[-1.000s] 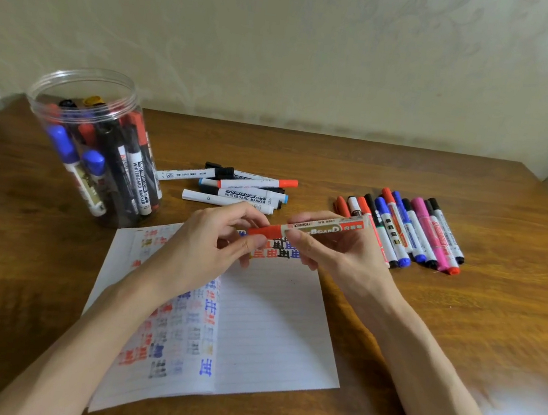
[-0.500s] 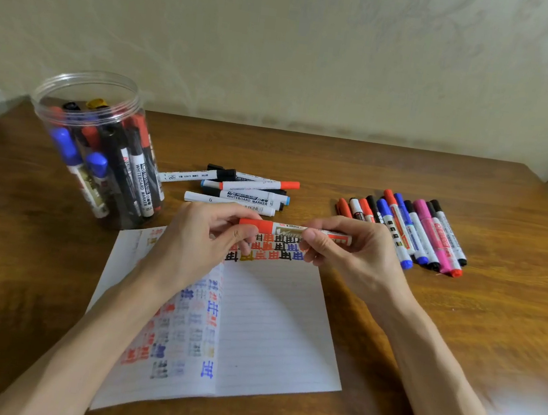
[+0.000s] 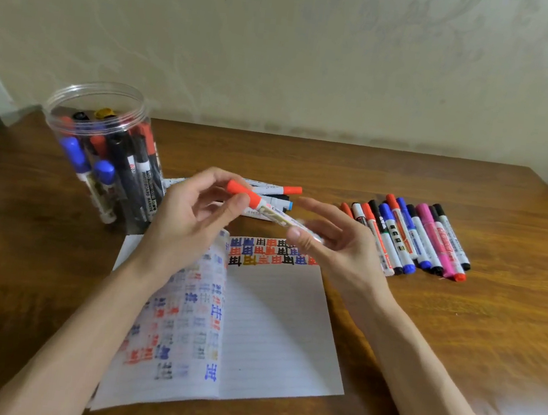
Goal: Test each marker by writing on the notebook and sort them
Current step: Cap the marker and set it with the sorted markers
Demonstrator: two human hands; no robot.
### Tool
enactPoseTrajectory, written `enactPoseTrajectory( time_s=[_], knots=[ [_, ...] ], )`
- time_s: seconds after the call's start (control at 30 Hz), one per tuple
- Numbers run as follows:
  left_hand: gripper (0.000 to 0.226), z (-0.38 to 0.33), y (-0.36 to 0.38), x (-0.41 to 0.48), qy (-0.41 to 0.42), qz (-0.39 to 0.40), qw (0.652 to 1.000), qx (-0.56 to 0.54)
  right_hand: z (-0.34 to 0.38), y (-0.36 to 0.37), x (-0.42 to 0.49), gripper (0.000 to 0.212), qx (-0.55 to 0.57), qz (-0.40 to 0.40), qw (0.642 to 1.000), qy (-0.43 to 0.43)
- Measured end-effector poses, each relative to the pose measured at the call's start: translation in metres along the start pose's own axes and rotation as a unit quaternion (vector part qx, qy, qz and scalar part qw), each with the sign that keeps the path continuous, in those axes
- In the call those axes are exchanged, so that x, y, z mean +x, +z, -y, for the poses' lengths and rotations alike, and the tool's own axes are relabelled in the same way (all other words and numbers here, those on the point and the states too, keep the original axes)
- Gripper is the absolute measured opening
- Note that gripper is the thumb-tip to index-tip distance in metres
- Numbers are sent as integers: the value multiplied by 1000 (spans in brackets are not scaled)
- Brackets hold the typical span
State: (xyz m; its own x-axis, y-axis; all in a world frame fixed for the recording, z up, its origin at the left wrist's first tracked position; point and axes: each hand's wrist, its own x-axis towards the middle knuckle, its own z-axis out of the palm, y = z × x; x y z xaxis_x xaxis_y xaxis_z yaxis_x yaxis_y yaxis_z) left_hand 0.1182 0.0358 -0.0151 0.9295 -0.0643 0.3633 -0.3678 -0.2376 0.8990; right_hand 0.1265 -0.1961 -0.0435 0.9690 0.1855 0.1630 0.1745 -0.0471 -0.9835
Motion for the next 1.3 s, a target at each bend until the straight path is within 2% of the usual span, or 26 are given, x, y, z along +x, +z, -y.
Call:
enactPoseTrajectory(
  time_s=[0.1, 0.33, 0.47, 0.63, 0.73, 0.87, 1.07, 1.3],
  knots=[
    [21, -11, -10, 5, 14, -52, 998, -43, -6, 1, 3, 68, -48, 0, 999, -19],
    [30, -56, -59, 26, 131, -158, 979, -1, -17, 13, 5, 50, -218, 40, 971, -88],
    [30, -82, -99, 35, 221, -239, 944, 60, -21, 25, 2, 44, -250, 65, 958, -127],
    [20, -94, -132, 38, 267, -349, 895, 81, -17, 39, 0, 41, -251, 90, 954, -136],
    [20, -80, -143, 40, 255, -359, 892, 104, -14, 44, -1, 41, -256, 109, 951, -135],
    [22, -54, -141, 40, 197, -328, 912, 148, -13, 46, -3, 40, -258, 122, 948, -139],
    [21, -44, -142, 43, 184, -332, 907, 181, -15, 44, -1, 39, -262, 128, 947, -139],
    [19, -30, -146, 58, 89, -291, 904, 300, -16, 45, -1, 36, -268, 125, 945, -140]
  ],
)
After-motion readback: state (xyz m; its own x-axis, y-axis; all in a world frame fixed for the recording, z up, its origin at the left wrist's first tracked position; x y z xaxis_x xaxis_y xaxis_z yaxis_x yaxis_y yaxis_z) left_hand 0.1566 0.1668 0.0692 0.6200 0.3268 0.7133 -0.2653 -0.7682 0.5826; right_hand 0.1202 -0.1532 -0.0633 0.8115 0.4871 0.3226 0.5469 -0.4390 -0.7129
